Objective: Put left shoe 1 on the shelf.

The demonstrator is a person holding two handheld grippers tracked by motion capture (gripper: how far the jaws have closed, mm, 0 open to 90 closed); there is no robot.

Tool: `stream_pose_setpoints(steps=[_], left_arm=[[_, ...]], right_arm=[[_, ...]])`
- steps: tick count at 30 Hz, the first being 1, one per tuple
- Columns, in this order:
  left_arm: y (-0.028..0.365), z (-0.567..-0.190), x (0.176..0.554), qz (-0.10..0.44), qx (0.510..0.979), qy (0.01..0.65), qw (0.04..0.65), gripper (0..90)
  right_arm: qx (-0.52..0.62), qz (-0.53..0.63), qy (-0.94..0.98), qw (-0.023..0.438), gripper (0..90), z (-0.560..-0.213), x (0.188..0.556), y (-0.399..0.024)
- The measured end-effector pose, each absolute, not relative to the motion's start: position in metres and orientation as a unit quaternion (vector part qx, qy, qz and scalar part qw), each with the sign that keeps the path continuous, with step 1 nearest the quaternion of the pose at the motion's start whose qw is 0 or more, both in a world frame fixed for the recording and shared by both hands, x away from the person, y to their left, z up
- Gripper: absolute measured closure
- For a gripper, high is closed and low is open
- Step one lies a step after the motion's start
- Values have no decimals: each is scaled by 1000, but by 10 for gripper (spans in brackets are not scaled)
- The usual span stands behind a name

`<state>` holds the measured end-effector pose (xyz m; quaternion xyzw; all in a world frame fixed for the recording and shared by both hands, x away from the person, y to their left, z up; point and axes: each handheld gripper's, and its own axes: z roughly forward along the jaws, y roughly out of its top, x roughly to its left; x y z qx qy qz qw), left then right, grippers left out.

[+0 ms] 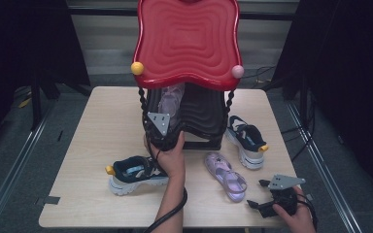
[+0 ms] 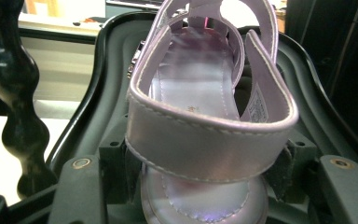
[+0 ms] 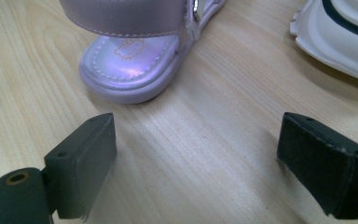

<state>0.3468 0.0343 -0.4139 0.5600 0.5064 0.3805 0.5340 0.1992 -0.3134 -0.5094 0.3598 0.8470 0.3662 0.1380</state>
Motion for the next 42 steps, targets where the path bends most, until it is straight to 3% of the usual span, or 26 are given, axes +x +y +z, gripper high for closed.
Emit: stream_pose_setpoints(steps=[18, 42], left_arm=[[26, -418, 375, 384, 537, 528, 535, 370], [13, -423, 392, 395, 554, 531, 505, 361]], right_arm=[[359, 367, 847, 138, 111, -509, 199, -313], [359, 367, 847, 137, 111, -509, 199, -313]])
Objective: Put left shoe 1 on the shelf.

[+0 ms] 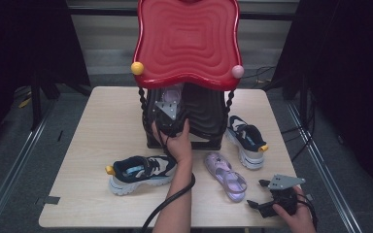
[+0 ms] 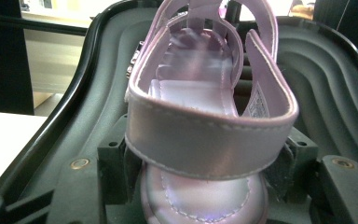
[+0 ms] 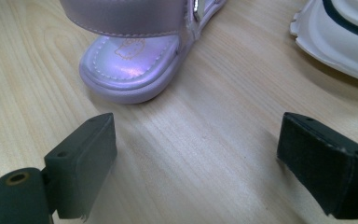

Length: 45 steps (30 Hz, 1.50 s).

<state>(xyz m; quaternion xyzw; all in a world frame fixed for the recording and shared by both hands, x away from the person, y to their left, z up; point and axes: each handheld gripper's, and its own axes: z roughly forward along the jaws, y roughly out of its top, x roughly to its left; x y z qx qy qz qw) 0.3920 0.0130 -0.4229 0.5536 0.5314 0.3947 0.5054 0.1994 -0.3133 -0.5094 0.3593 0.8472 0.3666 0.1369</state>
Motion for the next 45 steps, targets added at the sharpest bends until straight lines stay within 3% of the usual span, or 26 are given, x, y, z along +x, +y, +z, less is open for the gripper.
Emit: stream_pose_setpoints(steps=[28, 45], left_arm=[[15, -430, 395, 380, 593, 518, 486, 337], [23, -424, 392, 367, 602, 507, 496, 264]], right_arm=[[360, 366, 847, 136, 111, -509, 199, -313], [358, 366, 848, 136, 111, -509, 200, -313]])
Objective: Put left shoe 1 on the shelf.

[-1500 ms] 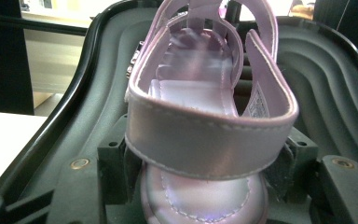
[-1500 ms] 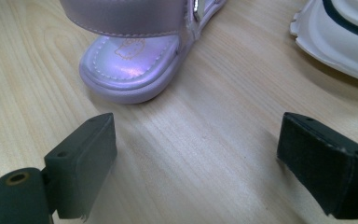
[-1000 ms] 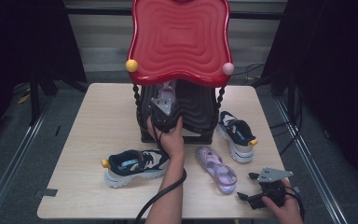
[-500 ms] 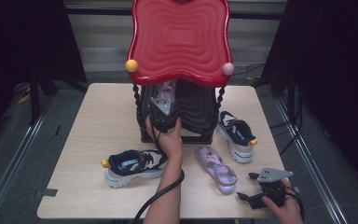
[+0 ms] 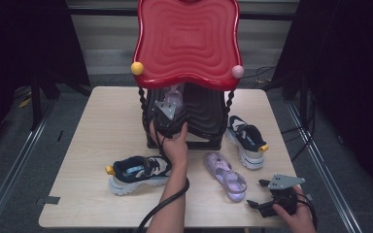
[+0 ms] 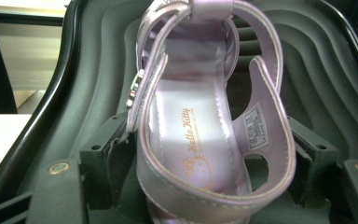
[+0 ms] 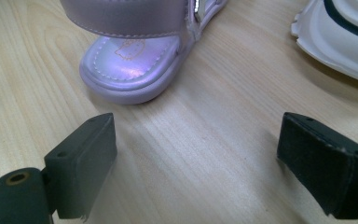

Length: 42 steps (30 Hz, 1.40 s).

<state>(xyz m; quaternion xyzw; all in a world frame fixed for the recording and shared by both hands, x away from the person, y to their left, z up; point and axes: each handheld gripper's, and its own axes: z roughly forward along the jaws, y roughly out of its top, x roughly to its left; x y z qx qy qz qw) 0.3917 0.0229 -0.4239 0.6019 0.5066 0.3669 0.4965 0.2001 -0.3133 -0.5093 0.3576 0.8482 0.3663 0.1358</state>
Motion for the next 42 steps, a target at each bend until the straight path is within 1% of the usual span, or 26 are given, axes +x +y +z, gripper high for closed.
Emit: stream_pose_setpoints(steps=[10, 14, 25, 33, 38, 42], left_arm=[[29, -418, 385, 363, 620, 491, 492, 212], [33, -415, 381, 350, 626, 491, 493, 200], [44, -406, 368, 317, 662, 469, 492, 198], [58, -398, 357, 294, 675, 458, 498, 200], [67, -394, 353, 272, 698, 444, 492, 202], [71, -393, 349, 266, 714, 425, 488, 209]], right_arm=[[356, 367, 849, 136, 111, -509, 200, -313], [356, 367, 849, 136, 111, -509, 200, -313], [357, 367, 848, 135, 111, -509, 200, -313], [358, 367, 848, 135, 111, -509, 200, -313], [358, 367, 848, 135, 111, -509, 200, -313], [358, 367, 848, 135, 111, -509, 200, -313]])
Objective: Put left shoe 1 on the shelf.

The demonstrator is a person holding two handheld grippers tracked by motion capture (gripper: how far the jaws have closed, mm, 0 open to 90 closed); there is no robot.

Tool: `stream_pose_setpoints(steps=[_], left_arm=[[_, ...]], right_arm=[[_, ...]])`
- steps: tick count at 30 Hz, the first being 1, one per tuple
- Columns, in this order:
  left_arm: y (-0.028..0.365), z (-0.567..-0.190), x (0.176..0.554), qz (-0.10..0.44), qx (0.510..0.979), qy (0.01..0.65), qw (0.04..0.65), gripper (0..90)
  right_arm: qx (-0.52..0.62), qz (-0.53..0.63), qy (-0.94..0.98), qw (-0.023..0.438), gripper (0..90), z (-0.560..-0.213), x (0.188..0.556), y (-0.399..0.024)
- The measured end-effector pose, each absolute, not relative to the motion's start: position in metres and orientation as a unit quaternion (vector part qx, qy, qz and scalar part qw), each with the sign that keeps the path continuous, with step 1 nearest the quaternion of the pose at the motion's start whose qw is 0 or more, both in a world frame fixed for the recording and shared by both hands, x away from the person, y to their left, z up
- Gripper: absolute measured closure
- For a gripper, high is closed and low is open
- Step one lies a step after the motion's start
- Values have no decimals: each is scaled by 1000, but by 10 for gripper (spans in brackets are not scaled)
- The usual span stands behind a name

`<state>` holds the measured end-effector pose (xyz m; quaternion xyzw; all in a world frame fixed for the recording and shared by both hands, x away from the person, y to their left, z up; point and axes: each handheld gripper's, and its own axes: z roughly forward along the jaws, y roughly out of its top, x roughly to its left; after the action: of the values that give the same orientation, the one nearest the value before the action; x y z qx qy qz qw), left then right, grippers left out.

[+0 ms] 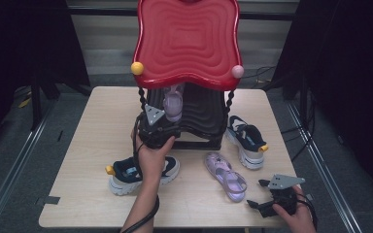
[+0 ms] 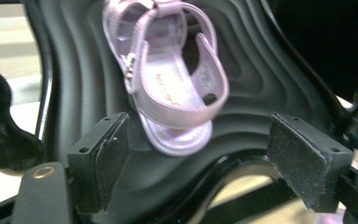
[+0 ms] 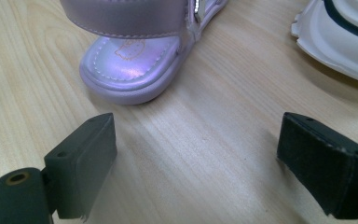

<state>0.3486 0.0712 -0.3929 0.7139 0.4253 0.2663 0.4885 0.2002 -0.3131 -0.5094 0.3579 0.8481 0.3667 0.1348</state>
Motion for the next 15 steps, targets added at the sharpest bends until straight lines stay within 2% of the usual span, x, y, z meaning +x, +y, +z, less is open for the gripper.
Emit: stream_pose_setpoints(steps=[15], left_arm=[[106, -384, 339, 241, 756, 404, 456, 208]], right_arm=[[357, 367, 848, 135, 111, -509, 200, -313]])
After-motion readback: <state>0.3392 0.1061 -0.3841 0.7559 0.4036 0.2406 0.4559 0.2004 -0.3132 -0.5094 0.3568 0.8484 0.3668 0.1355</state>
